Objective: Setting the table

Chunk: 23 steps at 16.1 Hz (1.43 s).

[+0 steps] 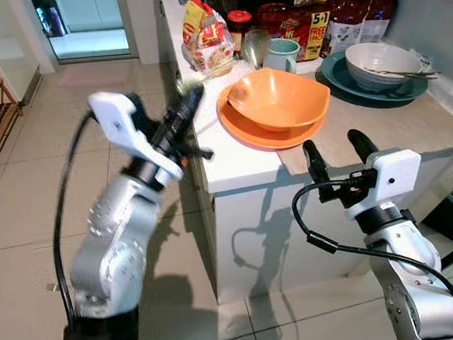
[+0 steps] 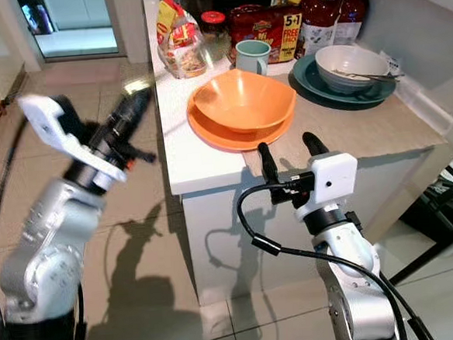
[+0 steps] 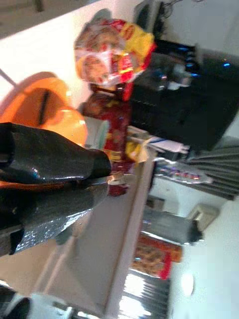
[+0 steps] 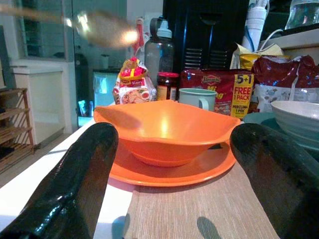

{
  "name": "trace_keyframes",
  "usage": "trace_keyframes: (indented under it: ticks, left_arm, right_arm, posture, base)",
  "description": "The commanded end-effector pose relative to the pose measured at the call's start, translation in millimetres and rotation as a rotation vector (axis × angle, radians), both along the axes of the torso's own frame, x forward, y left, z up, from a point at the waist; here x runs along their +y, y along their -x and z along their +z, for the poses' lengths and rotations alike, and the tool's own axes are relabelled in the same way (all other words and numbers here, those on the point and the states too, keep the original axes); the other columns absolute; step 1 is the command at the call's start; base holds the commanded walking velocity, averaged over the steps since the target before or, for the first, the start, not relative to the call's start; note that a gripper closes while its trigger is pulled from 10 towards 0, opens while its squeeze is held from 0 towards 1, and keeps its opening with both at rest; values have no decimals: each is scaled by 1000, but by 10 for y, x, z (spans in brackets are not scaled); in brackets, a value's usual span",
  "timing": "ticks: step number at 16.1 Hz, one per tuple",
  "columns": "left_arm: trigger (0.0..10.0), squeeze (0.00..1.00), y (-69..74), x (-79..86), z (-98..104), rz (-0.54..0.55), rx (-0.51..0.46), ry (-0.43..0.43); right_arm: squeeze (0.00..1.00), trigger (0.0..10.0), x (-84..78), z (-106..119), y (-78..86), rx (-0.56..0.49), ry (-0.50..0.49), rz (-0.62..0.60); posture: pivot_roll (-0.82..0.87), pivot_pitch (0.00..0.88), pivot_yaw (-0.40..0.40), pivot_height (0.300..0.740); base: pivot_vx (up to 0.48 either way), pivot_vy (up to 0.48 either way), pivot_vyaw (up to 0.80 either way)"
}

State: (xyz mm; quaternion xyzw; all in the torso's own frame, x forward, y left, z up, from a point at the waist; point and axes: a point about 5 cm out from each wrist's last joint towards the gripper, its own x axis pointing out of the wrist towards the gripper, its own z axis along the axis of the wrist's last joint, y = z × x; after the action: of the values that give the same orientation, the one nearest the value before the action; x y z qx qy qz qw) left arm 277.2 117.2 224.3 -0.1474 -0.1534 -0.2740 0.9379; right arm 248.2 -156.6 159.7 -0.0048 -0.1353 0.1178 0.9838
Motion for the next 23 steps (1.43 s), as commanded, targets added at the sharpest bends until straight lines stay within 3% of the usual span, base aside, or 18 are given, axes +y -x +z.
trace_keyframes:
  ticks: [1,11,23]
  left_arm:
    - [10000,0,-18,2,-48,16,10,-31]
    - [10000,0,-72,89,-172,111,51,-65]
    - [10000,0,-89,76,-192,121,47,-85]
  right_arm:
    - [0,10000,-24,21,5,-4,12,-21]
    - [0,10000,-39,54,-26,-10,77,-39]
    - [0,10000,-47,36,-26,0,46,-35]
  posture:
    - [38,10,-36,740]
    - [31,16,-42,740]
    - [31,4,-45,740]
  base:
    - [0,-319,0]
    - [0,-349,102]
    - [0,-426,0]
